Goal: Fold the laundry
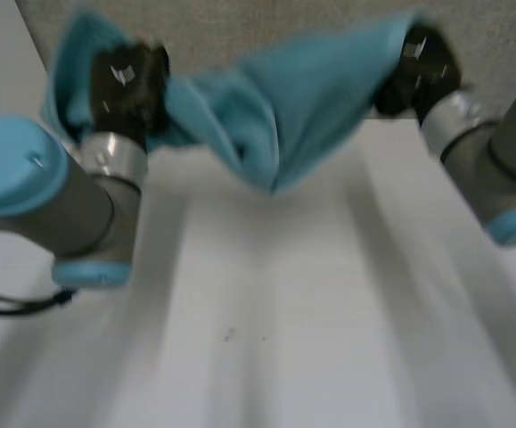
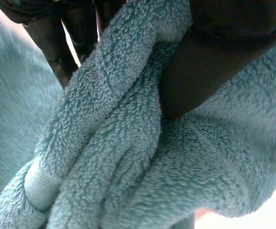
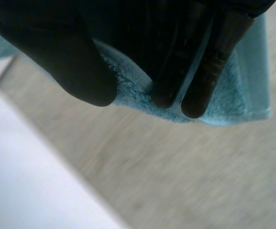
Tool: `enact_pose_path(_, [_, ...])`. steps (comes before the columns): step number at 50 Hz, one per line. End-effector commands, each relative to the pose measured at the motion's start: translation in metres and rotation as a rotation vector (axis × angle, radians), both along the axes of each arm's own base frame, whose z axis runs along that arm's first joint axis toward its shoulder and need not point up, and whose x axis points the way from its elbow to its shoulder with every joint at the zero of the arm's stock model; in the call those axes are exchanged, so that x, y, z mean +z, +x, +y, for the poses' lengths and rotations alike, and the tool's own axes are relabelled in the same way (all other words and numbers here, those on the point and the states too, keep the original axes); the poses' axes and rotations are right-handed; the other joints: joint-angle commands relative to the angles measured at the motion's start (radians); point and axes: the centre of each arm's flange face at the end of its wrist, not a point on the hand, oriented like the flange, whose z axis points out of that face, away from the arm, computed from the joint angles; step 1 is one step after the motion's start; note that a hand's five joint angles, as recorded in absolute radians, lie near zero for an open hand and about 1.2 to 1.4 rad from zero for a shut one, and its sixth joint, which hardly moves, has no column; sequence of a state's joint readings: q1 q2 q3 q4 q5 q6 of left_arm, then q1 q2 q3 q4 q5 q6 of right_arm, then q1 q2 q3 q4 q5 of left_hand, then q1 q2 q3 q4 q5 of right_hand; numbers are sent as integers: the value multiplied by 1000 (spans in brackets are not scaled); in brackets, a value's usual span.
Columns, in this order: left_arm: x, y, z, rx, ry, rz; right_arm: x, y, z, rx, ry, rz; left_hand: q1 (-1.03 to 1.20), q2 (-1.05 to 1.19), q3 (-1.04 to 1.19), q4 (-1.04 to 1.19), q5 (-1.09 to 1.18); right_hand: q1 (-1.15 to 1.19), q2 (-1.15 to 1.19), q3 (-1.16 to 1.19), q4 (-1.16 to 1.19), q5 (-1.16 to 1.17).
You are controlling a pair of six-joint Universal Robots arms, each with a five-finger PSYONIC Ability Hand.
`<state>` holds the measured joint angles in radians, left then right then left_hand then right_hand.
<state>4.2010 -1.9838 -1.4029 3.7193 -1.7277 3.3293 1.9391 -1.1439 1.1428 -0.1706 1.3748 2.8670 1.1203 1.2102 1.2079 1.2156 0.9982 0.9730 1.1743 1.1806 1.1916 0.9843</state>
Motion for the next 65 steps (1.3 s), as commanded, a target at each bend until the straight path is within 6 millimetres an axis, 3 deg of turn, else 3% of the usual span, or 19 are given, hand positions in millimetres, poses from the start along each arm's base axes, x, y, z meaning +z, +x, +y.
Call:
enact_pose_path(1, [-85,0,30,-39,256,-146,-103,-5,18,26,330,195,259,169,171,164,206,423,222,216,205,237])
enact_pose_path(2, [-97,4,38,-39,306,-179,-123,-8,21,25,403,247,20,-69,-67,-75,-32,423,222,216,205,237])
enact_pose_path(3, [-97,4,38,-39,307,-180,-124,-8,21,25,404,248,18,-72,-70,-77,-34,423,222,216,205,237])
enact_pose_path(4, [-104,9,45,-39,353,-206,-136,-11,26,29,461,297,-395,-485,-482,-490,-447,218,17,10,-1,32])
enact_pose_path(5, [-104,9,45,-39,353,-207,-136,-11,26,29,462,298,-399,-489,-486,-494,-451,216,15,8,-3,30])
enact_pose_path(6, [-109,12,53,-42,398,-236,-146,-14,31,29,516,346,-823,-913,-911,-918,-876,-409,-610,-617,-628,-595])
enact_pose_path(7, [-111,16,59,-42,435,-261,-151,-18,35,33,565,377,-946,-1036,-1033,-1041,-998,-798,-1000,-1006,-1017,-984])
enact_pose_path(13, [-92,22,75,-59,485,-288,-154,-28,33,18,609,380,-946,-1036,-1033,-1041,-998,-798,-1000,-1006,-1017,-984])
enact_pose_path(16, [-78,24,81,-65,479,-284,-147,-34,29,-3,594,369,-946,-1036,-1033,-1041,-998,-798,-1000,-1006,-1017,-984])
enact_pose_path(18, [-59,22,82,-74,429,-260,-129,-39,29,-17,555,350,-942,-1032,-1030,-1037,-995,-798,-1000,-1006,-1017,-984])
enact_pose_path(26, [-16,6,71,-183,301,-209,-101,-42,45,2,503,323,-837,-927,-924,-932,-889,-798,-1000,-1006,-1017,-984])
enact_pose_path(30, [-6,-4,65,-254,270,-208,-91,-44,53,17,481,312,-720,-810,-807,-815,-772,-798,-1000,-1006,-1017,-984])
enact_pose_path(31, [-11,-9,60,-283,290,-223,-88,-45,57,25,476,310,-603,-693,-690,-698,-655,-798,-1000,-1006,-1017,-984])
enact_pose_path(37, [-37,-12,25,-258,390,-332,-82,-58,65,7,473,311,-575,-665,-663,-670,-628,-798,-1000,-1006,-1017,-984])
enact_pose_path(45, [-69,-5,6,-204,419,-513,-86,-69,71,15,502,303,-546,-636,-633,-641,-598,-798,-1000,-1006,-1017,-984])
enact_pose_path(53, [-74,12,-6,-130,446,-535,-97,-88,69,-7,545,302,-546,-636,-633,-641,-598,-798,-1000,-1006,-1017,-984])
enact_pose_path(65, [-88,34,-30,-64,447,-630,-106,-92,70,-4,561,298,-581,-671,-668,-676,-633,-798,-1000,-1006,-1017,-984])
